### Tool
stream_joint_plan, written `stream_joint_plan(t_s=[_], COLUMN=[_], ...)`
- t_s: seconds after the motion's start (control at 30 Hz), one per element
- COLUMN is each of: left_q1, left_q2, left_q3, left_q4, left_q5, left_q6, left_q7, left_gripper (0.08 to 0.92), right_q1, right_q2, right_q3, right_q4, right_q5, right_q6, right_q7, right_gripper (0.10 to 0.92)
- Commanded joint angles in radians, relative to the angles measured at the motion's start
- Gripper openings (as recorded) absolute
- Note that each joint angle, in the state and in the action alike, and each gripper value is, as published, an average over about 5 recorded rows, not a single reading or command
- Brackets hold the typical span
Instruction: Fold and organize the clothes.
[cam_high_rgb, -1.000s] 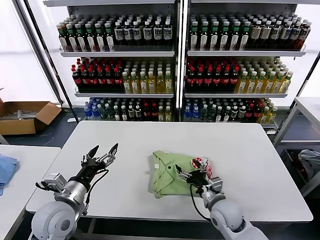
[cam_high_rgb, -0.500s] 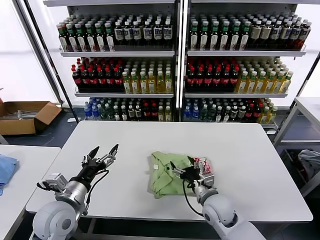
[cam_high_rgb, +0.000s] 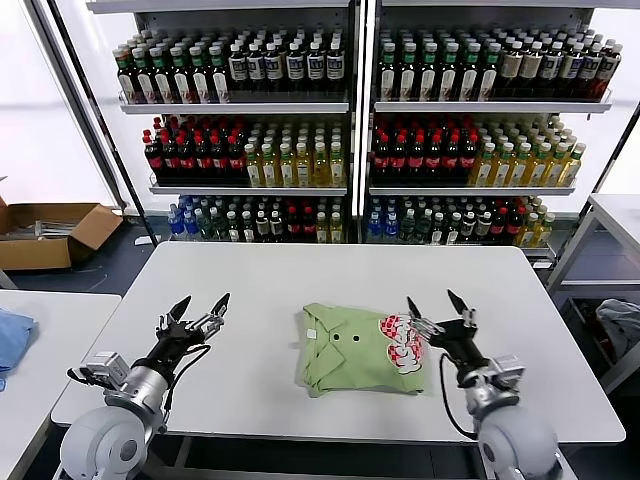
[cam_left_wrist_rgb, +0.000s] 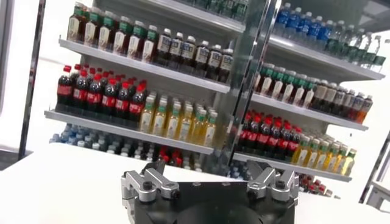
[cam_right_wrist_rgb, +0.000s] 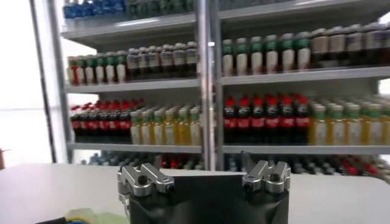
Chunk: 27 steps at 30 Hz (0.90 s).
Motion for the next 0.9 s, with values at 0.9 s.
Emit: stream_joint_plan(t_s=[0.9], left_q1=[0.164], left_q2=[0.036], left_q3=[-0.105], left_q4=[-0.001], left_q5=[0.093], left_q6=[-0.138], left_q7=[0.123], left_gripper=[0.823], right_q1=[-0.302], right_q2=[0.062], right_q3=[0.273], right_q4=[0.083], right_q5=[-0.141], right_q6=[0.096], right_q7=[-0.146], right_gripper=[0.823])
